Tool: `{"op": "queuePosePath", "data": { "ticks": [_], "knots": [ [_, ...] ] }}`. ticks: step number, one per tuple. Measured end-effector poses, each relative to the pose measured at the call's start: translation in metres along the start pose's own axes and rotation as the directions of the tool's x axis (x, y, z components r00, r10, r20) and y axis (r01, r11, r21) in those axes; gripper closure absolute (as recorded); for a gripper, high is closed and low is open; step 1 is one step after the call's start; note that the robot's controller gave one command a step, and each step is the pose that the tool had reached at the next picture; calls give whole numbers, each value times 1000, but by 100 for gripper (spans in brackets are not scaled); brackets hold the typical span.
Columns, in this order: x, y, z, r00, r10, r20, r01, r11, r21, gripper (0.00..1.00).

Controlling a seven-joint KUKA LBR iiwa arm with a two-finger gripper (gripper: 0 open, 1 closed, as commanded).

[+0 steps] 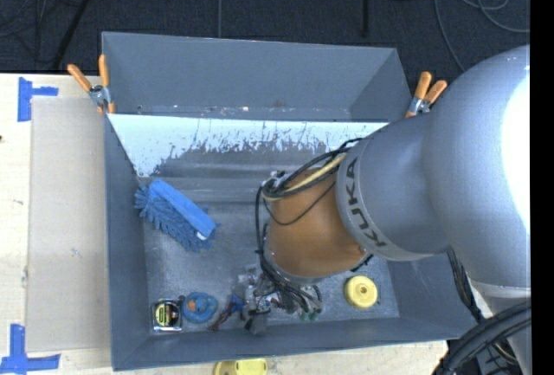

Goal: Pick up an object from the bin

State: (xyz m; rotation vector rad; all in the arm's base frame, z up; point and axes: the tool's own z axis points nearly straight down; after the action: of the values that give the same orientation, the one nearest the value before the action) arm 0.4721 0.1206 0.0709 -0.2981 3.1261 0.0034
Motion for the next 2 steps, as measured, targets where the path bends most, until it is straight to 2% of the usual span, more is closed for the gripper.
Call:
{"op": "queuePosePath", "data": {
  "ticks": [2],
  "knots": [
    [3,0,-19,1000,0,-8,0,1000,2,100]
  ]
}}
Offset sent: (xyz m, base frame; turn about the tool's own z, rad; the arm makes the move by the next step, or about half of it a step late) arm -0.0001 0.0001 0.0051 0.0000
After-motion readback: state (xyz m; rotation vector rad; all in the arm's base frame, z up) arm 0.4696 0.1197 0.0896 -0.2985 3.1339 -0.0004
